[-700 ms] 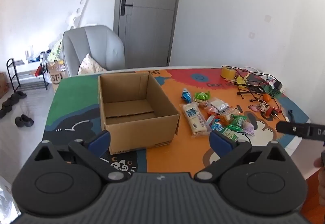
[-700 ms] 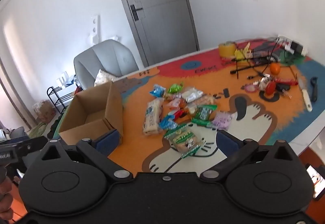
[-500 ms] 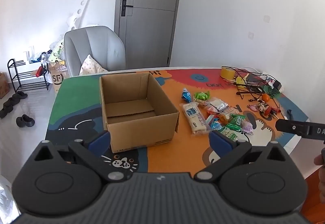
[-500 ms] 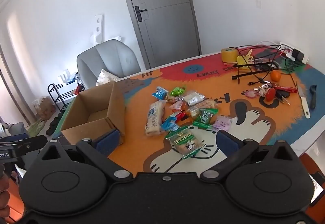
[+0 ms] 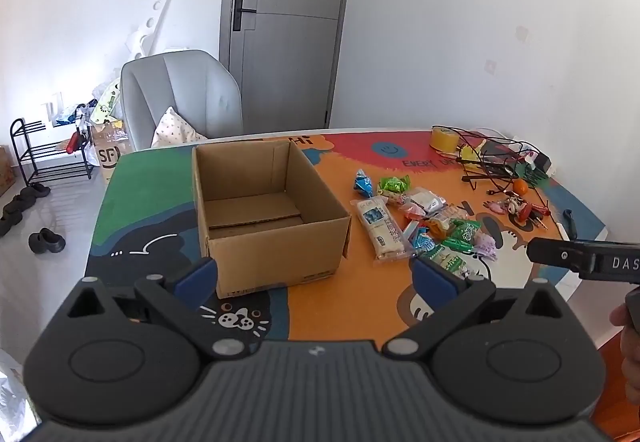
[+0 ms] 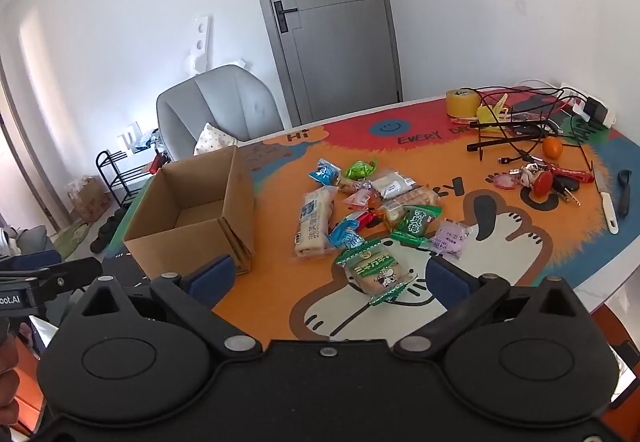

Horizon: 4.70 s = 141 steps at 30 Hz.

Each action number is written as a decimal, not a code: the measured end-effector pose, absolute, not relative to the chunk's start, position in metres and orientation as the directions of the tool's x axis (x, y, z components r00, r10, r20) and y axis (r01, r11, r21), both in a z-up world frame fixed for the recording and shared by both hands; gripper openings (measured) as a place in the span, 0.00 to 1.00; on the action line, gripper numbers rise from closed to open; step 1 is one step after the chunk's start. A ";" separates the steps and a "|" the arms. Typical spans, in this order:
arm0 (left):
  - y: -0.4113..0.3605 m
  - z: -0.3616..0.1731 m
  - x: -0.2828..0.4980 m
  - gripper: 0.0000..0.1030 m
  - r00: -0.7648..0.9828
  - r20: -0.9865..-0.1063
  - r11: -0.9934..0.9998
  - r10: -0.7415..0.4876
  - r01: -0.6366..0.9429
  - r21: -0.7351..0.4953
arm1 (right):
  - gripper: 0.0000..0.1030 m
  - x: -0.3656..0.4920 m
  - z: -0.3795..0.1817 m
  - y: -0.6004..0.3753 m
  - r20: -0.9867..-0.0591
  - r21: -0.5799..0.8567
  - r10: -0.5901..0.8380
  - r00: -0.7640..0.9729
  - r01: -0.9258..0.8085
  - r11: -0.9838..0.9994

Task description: Organize snacks

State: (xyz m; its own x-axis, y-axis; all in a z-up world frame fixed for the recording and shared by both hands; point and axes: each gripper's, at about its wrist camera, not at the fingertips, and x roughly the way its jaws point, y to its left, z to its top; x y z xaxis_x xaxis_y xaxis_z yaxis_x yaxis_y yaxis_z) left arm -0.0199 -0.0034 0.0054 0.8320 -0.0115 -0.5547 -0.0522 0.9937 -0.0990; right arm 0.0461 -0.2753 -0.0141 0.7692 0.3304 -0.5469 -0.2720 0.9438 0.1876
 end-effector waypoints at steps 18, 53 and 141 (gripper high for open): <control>0.000 0.003 -0.020 1.00 0.833 -0.553 0.995 -0.015 -0.040 -0.088 | 1.00 0.043 -0.016 -0.268 -0.555 0.178 0.316 0.769 -0.261 0.949; 0.002 0.002 -0.023 1.00 0.836 -0.548 0.996 -0.015 -0.039 -0.086 | 1.00 0.043 -0.018 -0.267 -0.548 0.128 0.276 0.789 -0.247 0.960; -0.134 -0.134 0.204 0.39 0.677 -0.679 0.957 -0.284 0.247 -0.153 | 0.60 0.210 -0.146 -0.353 -0.586 0.258 0.294 0.755 -0.170 0.951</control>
State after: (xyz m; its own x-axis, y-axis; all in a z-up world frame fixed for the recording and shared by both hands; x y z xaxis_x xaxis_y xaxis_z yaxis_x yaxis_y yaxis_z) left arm 0.2041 -0.1344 -0.1343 0.6771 -0.2836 -0.6791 0.2472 0.9568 -0.1531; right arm 0.2103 -0.3529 -0.1463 0.7549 0.2941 -0.5862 -0.1702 0.9511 0.2579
